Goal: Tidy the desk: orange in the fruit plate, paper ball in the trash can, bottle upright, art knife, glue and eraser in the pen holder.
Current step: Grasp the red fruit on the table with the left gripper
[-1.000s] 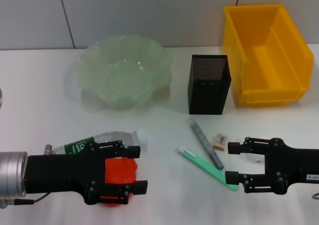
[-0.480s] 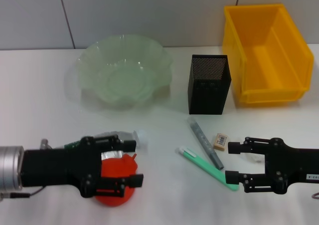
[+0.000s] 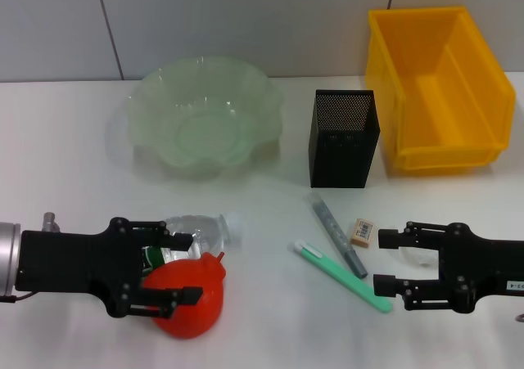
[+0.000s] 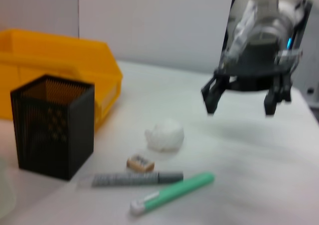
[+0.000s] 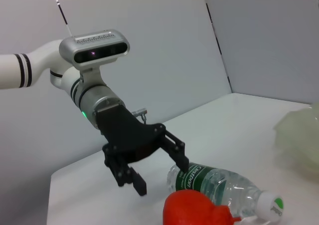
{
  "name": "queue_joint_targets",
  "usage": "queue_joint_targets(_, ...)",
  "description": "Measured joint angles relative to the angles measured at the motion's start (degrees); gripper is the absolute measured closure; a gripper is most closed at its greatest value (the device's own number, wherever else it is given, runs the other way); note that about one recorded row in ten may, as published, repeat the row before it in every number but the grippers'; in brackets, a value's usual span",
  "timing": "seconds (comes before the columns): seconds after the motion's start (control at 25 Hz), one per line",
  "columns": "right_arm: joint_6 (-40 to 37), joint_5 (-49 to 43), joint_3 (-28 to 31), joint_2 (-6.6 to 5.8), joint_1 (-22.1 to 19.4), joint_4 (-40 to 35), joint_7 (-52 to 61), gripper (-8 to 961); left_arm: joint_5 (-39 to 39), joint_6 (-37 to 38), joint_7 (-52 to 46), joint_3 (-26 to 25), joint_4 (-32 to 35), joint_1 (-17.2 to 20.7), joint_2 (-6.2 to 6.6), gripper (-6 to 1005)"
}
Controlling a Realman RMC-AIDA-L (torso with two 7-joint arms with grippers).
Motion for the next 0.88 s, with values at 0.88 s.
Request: queue_joint_targets(0.88,0.2,0.0,0.1,-0.11,0.6,-0.1,1.5,178,12.3,-5.6,1.3,-0.3,4.0,-0.5,-3.35,383)
